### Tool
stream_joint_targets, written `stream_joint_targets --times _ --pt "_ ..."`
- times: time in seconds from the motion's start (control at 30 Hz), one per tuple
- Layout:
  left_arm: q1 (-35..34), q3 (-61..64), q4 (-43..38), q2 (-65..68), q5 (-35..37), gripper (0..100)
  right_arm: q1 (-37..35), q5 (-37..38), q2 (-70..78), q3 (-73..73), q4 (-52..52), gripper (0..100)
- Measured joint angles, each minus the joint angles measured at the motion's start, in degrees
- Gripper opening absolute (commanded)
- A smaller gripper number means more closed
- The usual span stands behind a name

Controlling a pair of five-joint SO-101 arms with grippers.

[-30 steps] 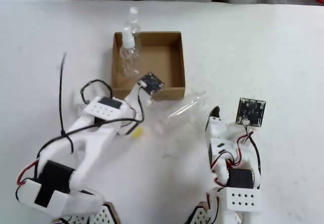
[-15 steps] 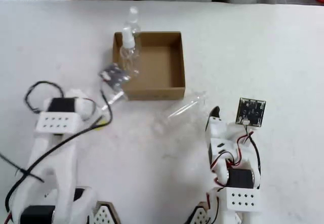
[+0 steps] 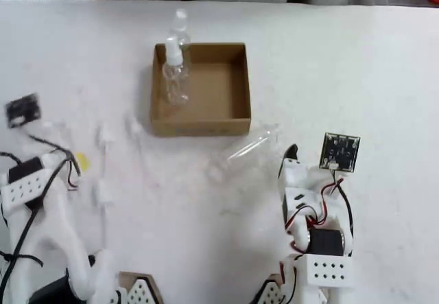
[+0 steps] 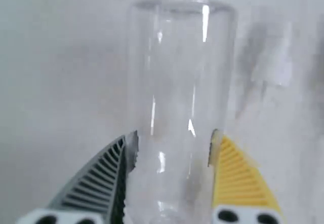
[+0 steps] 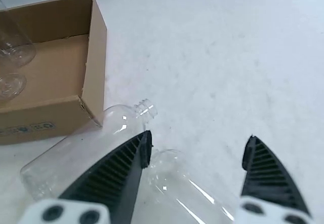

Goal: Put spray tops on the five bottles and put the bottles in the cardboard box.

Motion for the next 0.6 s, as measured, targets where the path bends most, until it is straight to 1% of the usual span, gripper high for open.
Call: stream_joint_targets --times 0.07,0.13,0.2,0.27,0.37,0.43,0.5,0.6 --pt "-1.1 3.3 -5.1 0.0 4.6 3 0.0 0.0 0.0 0.0 0.0 26.5" --pt "-2.2 5.4 -8.6 0.0 6.2 3 0.0 0.0 0.0 0.4 0.0 26.5" --pt "-3.2 6.1 -10.0 0.0 6.6 4 0.0 0.0 0.0 0.6 0.0 26.5" --pt "-3.4 6.4 -10.4 0.0 6.7 11 0.0 1.1 0.0 0.7 0.0 26.5" --pt "-3.6 6.4 -10.4 0.0 6.9 27 0.0 2.0 0.0 0.7 0.0 26.5" --pt "-3.6 6.4 -9.9 0.0 6.9 36 0.0 2.1 0.0 0.7 0.0 26.5" --pt "-3.7 6.4 -9.1 0.0 6.9 41 0.0 2.4 0.0 0.7 0.0 26.5" --pt "-3.7 6.4 -7.6 0.0 6.9 41 0.0 2.4 0.0 0.7 0.0 26.5"
